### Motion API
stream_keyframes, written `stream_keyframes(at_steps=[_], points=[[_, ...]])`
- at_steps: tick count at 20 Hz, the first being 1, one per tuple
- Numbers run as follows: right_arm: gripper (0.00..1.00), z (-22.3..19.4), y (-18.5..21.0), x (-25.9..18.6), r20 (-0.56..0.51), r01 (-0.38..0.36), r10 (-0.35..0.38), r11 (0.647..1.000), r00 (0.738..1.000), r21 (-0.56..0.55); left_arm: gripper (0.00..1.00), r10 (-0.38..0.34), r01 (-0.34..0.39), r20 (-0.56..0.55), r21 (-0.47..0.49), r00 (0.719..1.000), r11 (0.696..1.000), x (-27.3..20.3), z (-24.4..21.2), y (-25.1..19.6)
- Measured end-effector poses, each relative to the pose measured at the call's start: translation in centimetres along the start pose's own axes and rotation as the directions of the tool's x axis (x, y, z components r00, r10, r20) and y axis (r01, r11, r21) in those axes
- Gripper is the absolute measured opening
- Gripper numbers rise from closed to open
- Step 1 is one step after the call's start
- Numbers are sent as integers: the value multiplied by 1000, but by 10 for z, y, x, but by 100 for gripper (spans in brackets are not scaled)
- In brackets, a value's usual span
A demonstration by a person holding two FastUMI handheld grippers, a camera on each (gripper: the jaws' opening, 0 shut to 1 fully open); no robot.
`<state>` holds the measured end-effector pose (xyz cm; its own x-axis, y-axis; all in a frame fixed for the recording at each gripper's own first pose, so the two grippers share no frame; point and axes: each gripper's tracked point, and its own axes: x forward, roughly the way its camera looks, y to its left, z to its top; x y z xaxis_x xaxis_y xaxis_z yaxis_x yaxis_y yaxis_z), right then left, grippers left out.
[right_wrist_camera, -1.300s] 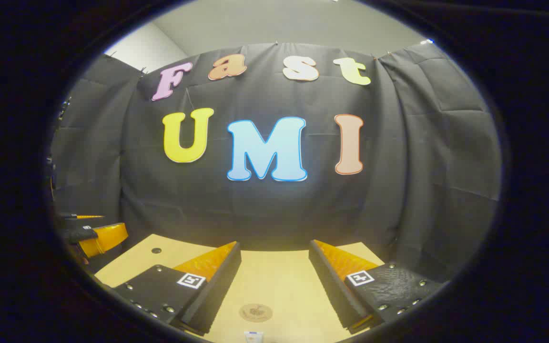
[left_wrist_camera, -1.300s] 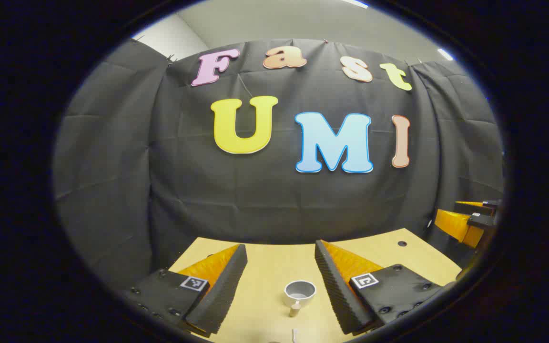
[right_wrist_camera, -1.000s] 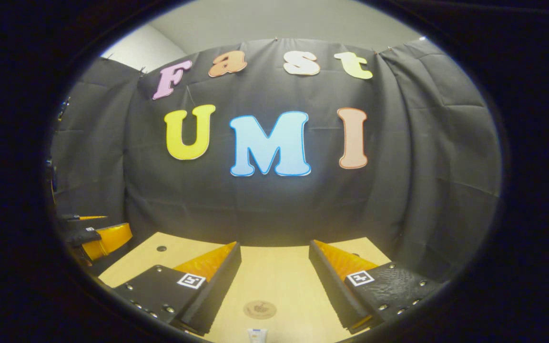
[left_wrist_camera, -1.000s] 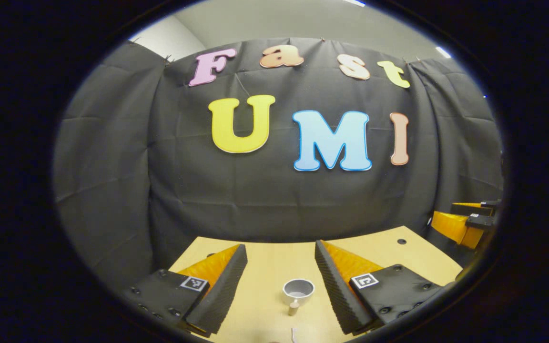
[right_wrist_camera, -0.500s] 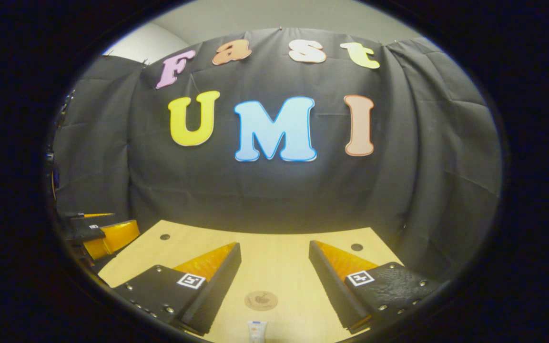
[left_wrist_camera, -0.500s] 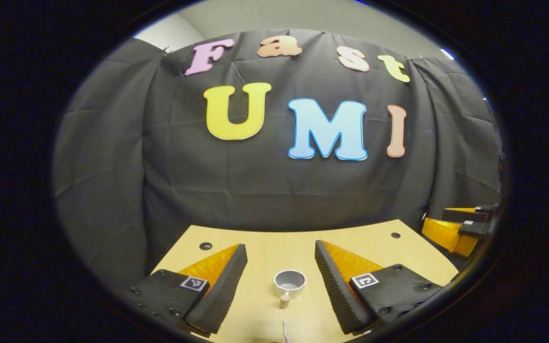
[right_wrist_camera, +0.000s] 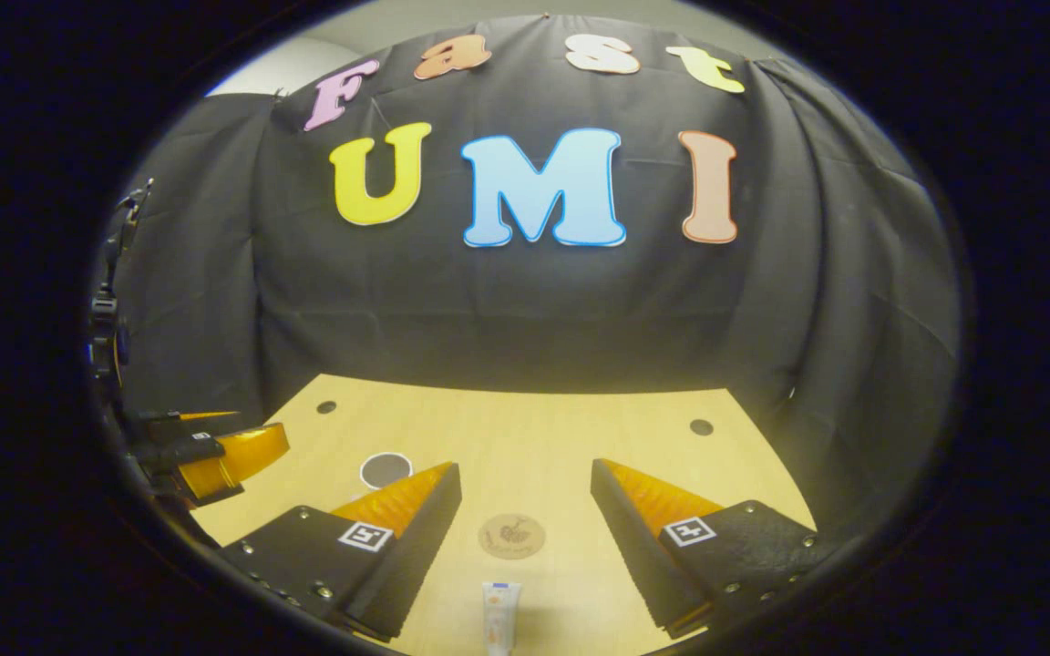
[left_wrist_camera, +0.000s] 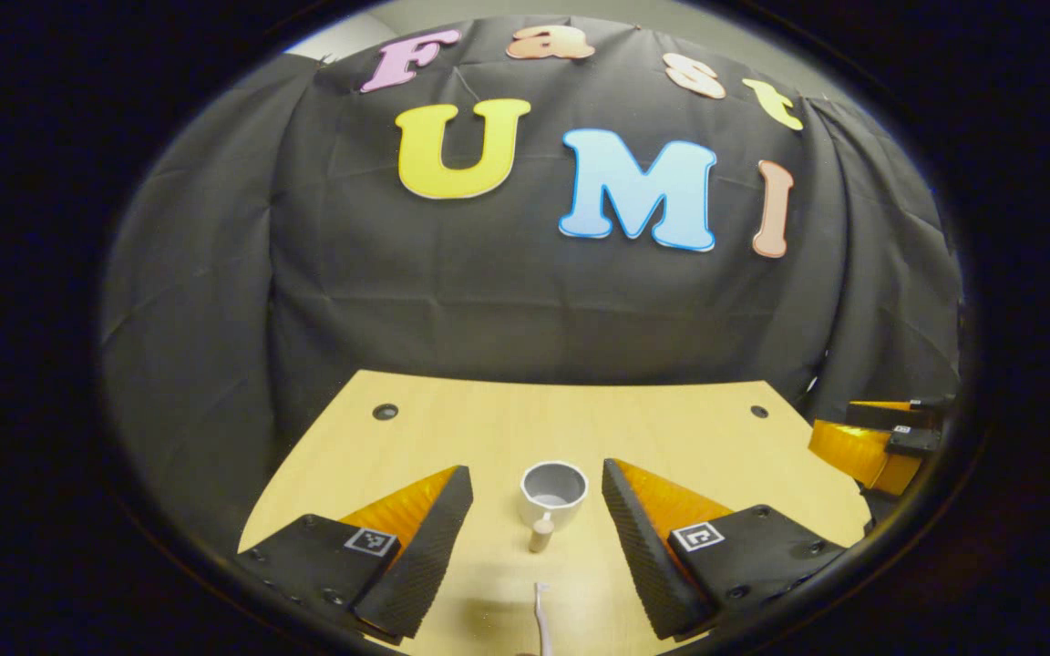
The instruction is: Put the toothbrush and toothpaste on the desktop into the cup, then pick up the cup and place it on the coaster on the desktop.
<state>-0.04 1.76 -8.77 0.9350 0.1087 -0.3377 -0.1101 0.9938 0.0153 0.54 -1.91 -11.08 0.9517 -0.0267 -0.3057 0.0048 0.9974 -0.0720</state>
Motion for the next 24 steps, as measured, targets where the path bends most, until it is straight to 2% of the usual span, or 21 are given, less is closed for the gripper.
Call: stream_keyframes(at_steps=[6,12,15,17,24], points=[[94,-59,3,11,-192,-13,21,999,981,39,94,-22,21,-155,-10,988,1000,15,-56,-6],[94,-110,8,17,-342,-25,50,997,938,78,94,-46,43,-316,-17,948,999,19,-108,-13],[94,-135,11,21,-408,-20,50,997,912,78,94,-50,41,-415,-31,908,999,22,-139,-14],[94,-151,14,21,-458,-24,58,996,887,80,95,-49,32,-493,-43,869,999,18,-167,-12],[94,-218,26,22,-621,-30,95,993,778,113,95,-57,10,-668,-74,742,997,16,-233,-12]])
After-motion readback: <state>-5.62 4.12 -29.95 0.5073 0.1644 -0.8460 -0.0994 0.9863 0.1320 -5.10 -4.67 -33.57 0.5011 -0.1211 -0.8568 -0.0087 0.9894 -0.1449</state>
